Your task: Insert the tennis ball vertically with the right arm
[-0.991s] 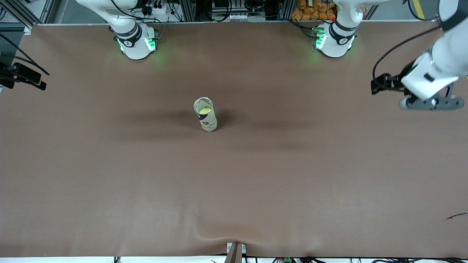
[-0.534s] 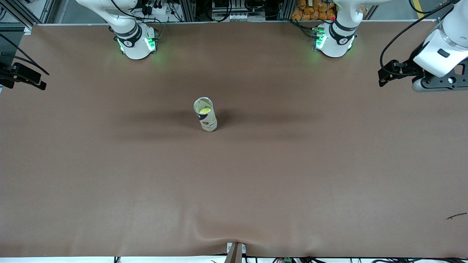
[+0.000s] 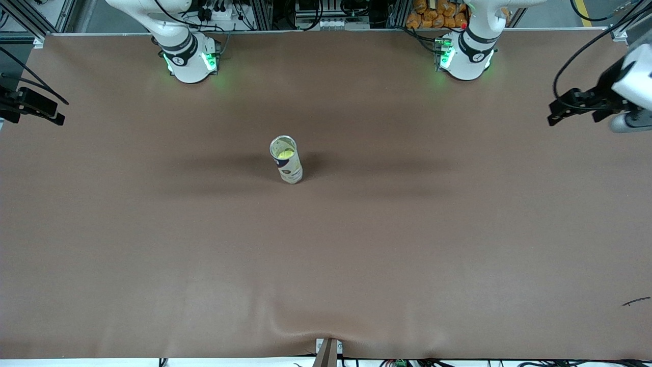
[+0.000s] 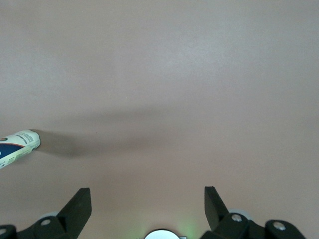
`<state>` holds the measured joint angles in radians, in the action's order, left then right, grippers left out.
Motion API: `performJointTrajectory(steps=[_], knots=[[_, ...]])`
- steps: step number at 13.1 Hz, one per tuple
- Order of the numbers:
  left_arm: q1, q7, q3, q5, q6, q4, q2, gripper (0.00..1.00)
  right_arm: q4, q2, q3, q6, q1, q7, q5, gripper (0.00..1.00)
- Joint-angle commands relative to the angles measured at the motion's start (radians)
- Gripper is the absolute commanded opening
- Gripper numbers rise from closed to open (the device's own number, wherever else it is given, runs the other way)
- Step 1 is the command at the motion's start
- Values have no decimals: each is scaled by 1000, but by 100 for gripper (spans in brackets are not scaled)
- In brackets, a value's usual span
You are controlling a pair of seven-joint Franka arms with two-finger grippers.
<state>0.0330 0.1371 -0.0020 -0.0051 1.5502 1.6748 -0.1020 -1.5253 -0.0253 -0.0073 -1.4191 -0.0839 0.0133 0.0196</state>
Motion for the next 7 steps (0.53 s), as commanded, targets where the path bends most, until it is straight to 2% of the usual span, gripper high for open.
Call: performJointTrajectory(steps=[1, 5, 7], knots=[[13, -7, 30, -12, 2, -4, -28, 100, -3, -12, 6, 9, -11, -7, 14, 100], [36, -4, 20, -12, 2, -16, -30, 100, -4, -12, 6, 11, -13, -7, 14, 100], [33, -106, 30, -12, 4, -24, -21, 100, -6, -12, 6, 11, -13, -7, 14, 100]])
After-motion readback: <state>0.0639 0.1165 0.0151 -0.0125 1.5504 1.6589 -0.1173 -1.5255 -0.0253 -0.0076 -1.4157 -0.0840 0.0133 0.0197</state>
